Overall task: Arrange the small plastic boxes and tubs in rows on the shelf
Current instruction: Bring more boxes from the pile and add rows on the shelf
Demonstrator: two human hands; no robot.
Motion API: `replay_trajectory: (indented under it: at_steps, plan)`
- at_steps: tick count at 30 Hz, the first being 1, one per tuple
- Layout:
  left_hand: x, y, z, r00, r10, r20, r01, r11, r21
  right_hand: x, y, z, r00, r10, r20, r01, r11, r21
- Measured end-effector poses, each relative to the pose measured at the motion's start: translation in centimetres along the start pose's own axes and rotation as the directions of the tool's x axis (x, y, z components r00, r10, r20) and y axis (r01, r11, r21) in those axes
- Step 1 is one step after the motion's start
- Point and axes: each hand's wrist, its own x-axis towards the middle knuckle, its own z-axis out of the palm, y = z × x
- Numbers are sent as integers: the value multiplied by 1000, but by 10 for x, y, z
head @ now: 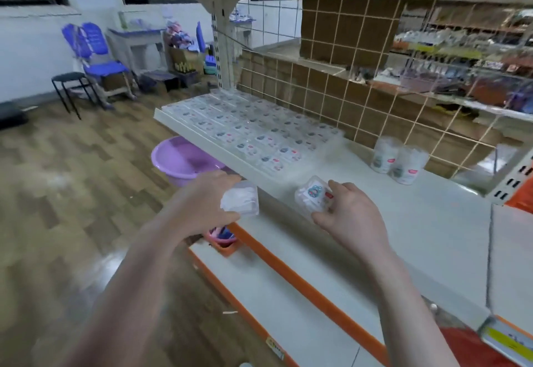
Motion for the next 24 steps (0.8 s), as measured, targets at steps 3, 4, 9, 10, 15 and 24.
replay_trajectory:
  at_steps: [3,4,9,10,15,24]
  plan:
    - [42,-40,-10,998,-11,55,10,1000,30,53,-12,21,1000,16,20,-16,1000,0]
    - [55,-52,-14,998,-14,60,11,999,43,70,-16,26,1000,20,22,-19,1000,-3]
    - [104,-104,-33,998,-52,41,51,998,23,146,-42,44,998,28,60,-27,1000,-15]
    - [112,-114,-34,998,-53,42,53,998,17,159,-47,48,996,33,78,-31,999,-27]
    - [154,-167,-36,998,-40,42,40,999,19,216,-74,73,981,84,173,-74,995,-66]
    - [249,-292,-50,987,131,97,-131,991,1,329,-146,148,978,163,132,-157,986,-52]
